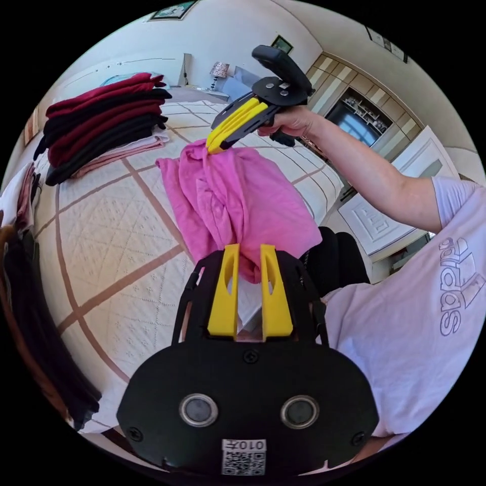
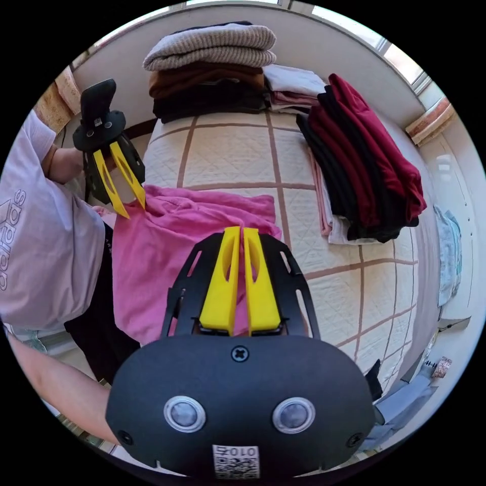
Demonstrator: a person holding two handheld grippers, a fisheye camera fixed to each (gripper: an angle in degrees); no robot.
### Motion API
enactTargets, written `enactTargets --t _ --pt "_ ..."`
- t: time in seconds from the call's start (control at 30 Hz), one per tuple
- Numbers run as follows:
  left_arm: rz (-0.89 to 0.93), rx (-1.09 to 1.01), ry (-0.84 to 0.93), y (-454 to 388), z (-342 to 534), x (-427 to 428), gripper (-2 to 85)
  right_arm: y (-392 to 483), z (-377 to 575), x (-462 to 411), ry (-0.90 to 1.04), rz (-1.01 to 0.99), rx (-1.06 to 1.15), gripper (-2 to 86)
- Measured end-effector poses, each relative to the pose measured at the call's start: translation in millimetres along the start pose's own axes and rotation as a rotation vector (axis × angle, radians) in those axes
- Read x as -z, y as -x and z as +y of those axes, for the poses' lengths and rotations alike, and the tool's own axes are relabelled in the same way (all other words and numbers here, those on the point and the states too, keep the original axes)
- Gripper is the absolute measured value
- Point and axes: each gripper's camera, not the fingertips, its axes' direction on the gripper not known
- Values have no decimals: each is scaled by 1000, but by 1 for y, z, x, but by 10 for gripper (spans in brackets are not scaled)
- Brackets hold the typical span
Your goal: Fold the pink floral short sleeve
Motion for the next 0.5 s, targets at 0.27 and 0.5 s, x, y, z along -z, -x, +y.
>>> enactTargets --t 0.27,0.5 --pt "-69 -42 -29 6 -30 -1 70 1 -3 20 -61 -31 23 34" --pt "-50 4 -92 22 -22 1 62 6 15 37 -132 -14 8 35"
